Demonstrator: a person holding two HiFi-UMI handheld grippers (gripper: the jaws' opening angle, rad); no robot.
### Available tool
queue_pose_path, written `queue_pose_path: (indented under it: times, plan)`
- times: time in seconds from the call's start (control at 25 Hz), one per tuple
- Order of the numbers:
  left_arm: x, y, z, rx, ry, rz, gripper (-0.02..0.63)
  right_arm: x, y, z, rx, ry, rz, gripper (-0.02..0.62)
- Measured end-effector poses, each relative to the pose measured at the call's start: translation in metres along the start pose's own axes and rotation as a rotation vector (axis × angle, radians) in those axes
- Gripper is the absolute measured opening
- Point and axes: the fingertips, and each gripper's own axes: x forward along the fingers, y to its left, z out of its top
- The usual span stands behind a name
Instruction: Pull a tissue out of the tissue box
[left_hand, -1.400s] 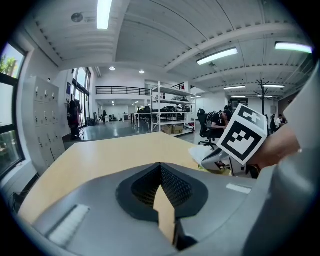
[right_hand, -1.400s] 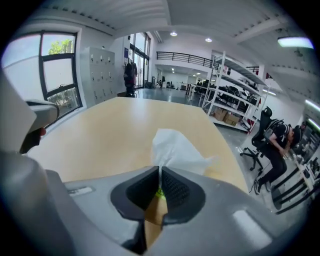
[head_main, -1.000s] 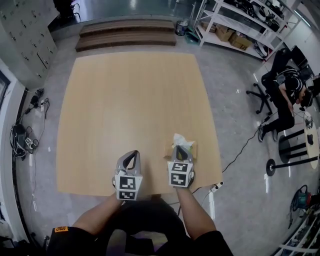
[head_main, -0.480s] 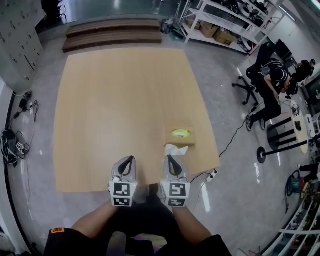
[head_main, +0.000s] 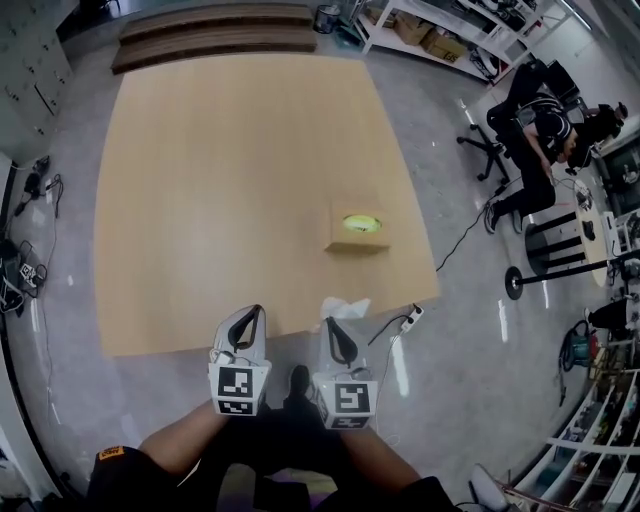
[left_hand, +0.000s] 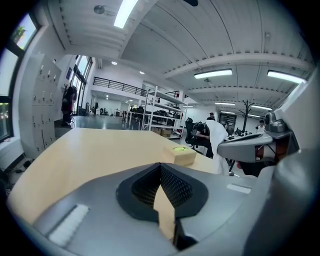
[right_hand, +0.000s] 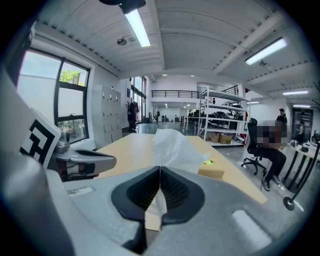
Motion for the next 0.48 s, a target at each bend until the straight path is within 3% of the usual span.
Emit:
queue_pose_path:
  times: [0.48]
  plan:
    - [-0.078, -0.053, 0.008, 0.005, -0.118, 0.158, 0.018, -0.072, 0.013, -0.02, -0.061, -0.081, 0.19, -0.003]
